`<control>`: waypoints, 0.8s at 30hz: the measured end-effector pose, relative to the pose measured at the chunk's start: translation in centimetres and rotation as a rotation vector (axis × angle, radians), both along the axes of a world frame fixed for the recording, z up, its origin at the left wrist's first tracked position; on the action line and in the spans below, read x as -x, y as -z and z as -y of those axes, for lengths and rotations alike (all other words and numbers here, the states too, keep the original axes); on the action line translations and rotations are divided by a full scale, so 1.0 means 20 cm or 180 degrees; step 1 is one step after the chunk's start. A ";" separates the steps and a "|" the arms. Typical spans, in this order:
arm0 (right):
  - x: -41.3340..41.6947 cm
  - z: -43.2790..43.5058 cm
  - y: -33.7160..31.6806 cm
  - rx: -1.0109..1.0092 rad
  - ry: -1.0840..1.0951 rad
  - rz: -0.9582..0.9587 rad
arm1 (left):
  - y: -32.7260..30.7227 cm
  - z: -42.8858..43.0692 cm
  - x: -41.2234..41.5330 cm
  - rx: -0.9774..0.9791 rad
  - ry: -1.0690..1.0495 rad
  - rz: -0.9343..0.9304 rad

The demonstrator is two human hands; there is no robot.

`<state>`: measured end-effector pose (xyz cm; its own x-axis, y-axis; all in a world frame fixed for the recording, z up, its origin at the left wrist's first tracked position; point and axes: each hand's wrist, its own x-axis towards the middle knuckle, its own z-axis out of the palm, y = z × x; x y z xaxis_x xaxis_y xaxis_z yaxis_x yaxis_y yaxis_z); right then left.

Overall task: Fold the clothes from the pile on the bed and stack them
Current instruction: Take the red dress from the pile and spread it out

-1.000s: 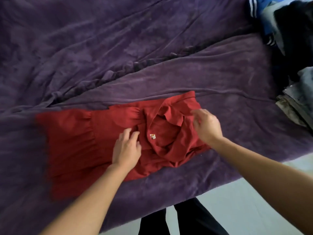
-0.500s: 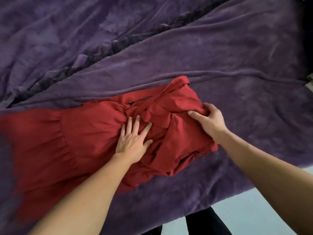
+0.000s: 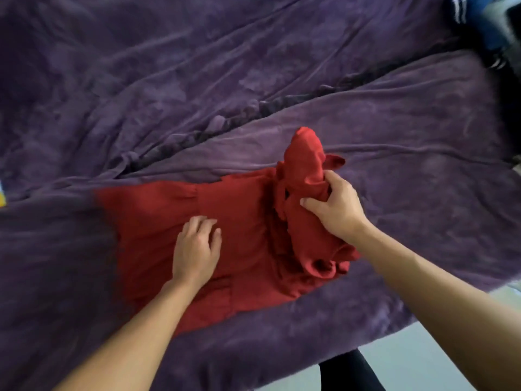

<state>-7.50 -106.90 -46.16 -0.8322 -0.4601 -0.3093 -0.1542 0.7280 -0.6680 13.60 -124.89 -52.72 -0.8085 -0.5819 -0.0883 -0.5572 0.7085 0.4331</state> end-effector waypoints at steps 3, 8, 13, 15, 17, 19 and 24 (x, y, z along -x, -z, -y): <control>-0.32 0.18 -0.06 -0.0335 -0.0209 -0.0399 | -0.04 0.17 -0.29 -0.0043 -0.0182 -0.0060; -0.80 0.43 0.07 -0.0631 -0.0883 -0.0396 | -0.05 0.41 -0.65 -0.0064 -0.0530 -0.0063; -0.98 0.49 0.26 -0.0365 -0.1328 0.0835 | 0.01 0.42 -0.69 -0.0068 -0.0665 -0.0203; -0.91 0.41 0.27 0.0123 -0.0677 0.0106 | 0.01 0.34 -0.62 -0.0120 -0.0432 -0.0317; -0.77 0.31 0.28 0.0114 0.0204 -0.0584 | 0.01 0.22 -0.52 -0.0323 -0.0111 -0.0391; -0.58 0.20 0.32 -0.0404 0.0794 -0.0606 | 0.05 0.11 -0.42 -0.0679 0.0244 -0.0276; -0.43 0.13 0.41 -0.0359 0.0954 0.1547 | 0.21 0.06 -0.25 -0.1762 0.0329 0.0715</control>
<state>1.19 -109.44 -54.39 -0.6712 -0.1684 -0.7219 0.3745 0.7634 -0.5263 18.58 -126.10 -56.87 -0.7849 -0.3202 -0.5304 -0.6180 0.4669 0.6326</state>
